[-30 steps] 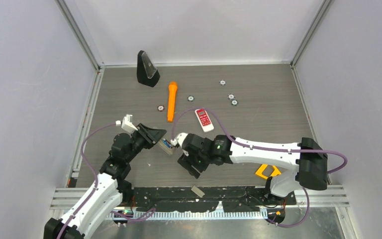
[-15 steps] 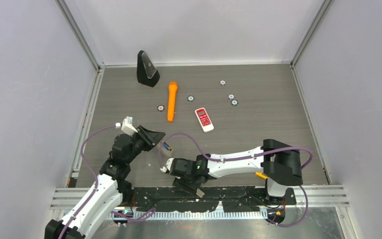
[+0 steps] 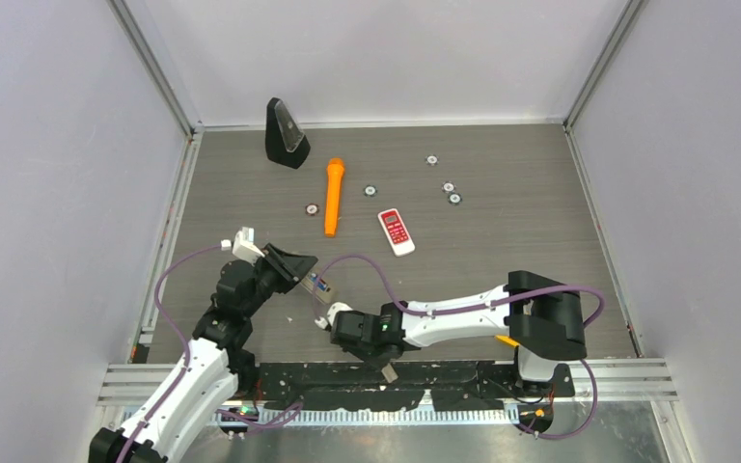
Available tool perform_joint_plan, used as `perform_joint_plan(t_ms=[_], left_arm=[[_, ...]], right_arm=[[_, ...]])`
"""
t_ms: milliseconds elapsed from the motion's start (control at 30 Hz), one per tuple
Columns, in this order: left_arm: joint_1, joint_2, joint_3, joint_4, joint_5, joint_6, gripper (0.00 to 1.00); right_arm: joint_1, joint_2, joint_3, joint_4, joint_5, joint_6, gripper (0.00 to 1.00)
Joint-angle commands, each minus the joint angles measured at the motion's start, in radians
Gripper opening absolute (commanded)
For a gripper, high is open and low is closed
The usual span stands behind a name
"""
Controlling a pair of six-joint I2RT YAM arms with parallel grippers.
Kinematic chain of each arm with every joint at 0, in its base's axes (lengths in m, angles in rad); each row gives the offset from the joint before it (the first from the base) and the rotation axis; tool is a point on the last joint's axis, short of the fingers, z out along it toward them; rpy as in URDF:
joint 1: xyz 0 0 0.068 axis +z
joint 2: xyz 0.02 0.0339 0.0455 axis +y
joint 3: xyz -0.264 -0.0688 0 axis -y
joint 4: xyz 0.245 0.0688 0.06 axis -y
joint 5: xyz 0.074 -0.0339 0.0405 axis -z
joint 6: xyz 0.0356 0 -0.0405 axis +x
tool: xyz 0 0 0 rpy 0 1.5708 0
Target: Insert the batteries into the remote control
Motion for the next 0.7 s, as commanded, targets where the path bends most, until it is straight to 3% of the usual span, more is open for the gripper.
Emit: perform_joint_plan(t_ms=[0, 200, 367, 533, 667], left_arm=[[0.005, 0.0, -0.009, 0.039, 0.001, 0.0, 0.0], [0.005, 0.033, -0.038, 0.109, 0.036, -0.039, 0.0], [-0.012, 0.126, -0.055, 0.226, 0.071, -0.093, 0.0], [-0.103, 0.285, -0.052, 0.404, 0.035, -0.172, 0.0], [-0.238, 0.455, -0.048, 0.588, -0.112, -0.307, 0.0]], right_arm=[[0.0, -0.066, -0.04, -0.016, 0.049, 0.079, 0.22], [-0.063, -0.148, -0.093, -0.009, 0.061, 0.159, 0.16], [-0.193, -0.213, -0.162, 0.007, 0.063, 0.245, 0.14], [-0.367, -0.271, -0.208, 0.019, 0.084, 0.317, 0.14], [-0.512, -0.285, -0.234, 0.044, 0.083, 0.357, 0.14]])
